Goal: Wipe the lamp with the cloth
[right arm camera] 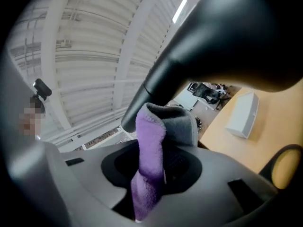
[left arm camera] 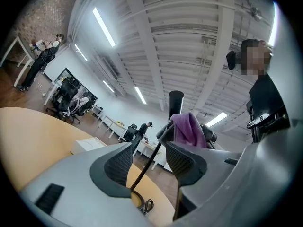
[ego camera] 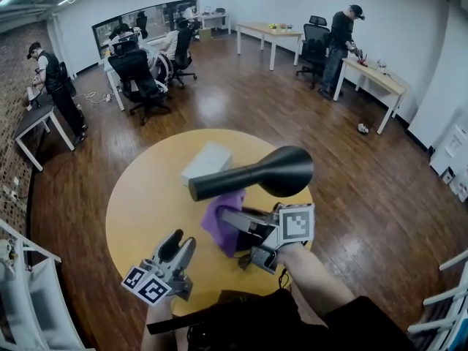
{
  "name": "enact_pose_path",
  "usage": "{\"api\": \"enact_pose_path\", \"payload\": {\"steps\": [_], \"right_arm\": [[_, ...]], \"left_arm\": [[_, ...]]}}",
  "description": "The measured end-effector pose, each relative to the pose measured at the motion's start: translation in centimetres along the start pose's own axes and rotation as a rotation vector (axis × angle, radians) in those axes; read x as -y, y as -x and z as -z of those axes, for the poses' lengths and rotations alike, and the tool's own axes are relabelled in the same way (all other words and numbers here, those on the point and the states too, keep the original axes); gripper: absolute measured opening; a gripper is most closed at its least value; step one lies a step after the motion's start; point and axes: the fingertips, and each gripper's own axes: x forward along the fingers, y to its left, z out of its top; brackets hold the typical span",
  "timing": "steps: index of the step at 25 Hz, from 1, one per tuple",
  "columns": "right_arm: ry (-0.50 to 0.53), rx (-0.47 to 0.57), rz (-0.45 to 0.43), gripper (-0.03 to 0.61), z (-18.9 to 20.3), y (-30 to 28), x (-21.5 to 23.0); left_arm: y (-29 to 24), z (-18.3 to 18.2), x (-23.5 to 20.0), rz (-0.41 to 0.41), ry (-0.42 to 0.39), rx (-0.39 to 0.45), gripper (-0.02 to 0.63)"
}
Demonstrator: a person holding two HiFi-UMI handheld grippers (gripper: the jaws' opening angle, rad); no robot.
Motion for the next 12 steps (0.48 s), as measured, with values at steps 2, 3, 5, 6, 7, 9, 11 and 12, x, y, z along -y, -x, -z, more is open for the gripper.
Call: {"api": "enact_pose_path", "payload": {"steps": [2, 3, 5, 6, 7, 9, 11, 12], "right_arm": [[-0.008, 0.012, -0.014, 0.11, -0.4, -0.6, -0.5], [-0.011, 0.013, -0.023, 0.11, -0.4, -1.0, -0.7], [-0.026, 0.008, -0.043, 0.11, -0.3, -2.1, -1.1], [-0.04, 0.004, -0.048, 0.11, -0.1, -2.8, -1.1], [-0.055, 0.003, -0.049, 0.11, 0.0, -3.4, -1.0], [-0.075, 0.007, -0.043, 0.11, 0.0, -4.6, -0.9], [-0.079, 0.009, -0.053, 0.11, -0.2, -5.5, -1.1], [-0.082, 0.006, -0.069, 0.11, -0.1, -5.8, -1.4]], "left_arm": [[0.5, -0.2, 0.0, -0.008, 0.0, 0.014, 0.209], [0.8, -0.3, -0.1, -0.015, 0.003, 0.023, 0.209], [1.6, -0.6, -0.3, -0.027, 0.01, 0.041, 0.209], [1.9, -0.8, -0.5, -0.032, 0.013, 0.046, 0.209], [2.2, -1.0, -0.7, -0.036, 0.014, 0.05, 0.209], [2.7, -1.3, -1.0, -0.039, 0.015, 0.055, 0.209], [3.0, -1.5, -1.2, -0.041, 0.015, 0.063, 0.209], [3.2, -1.6, -1.2, -0.043, 0.016, 0.069, 0.209]]}}
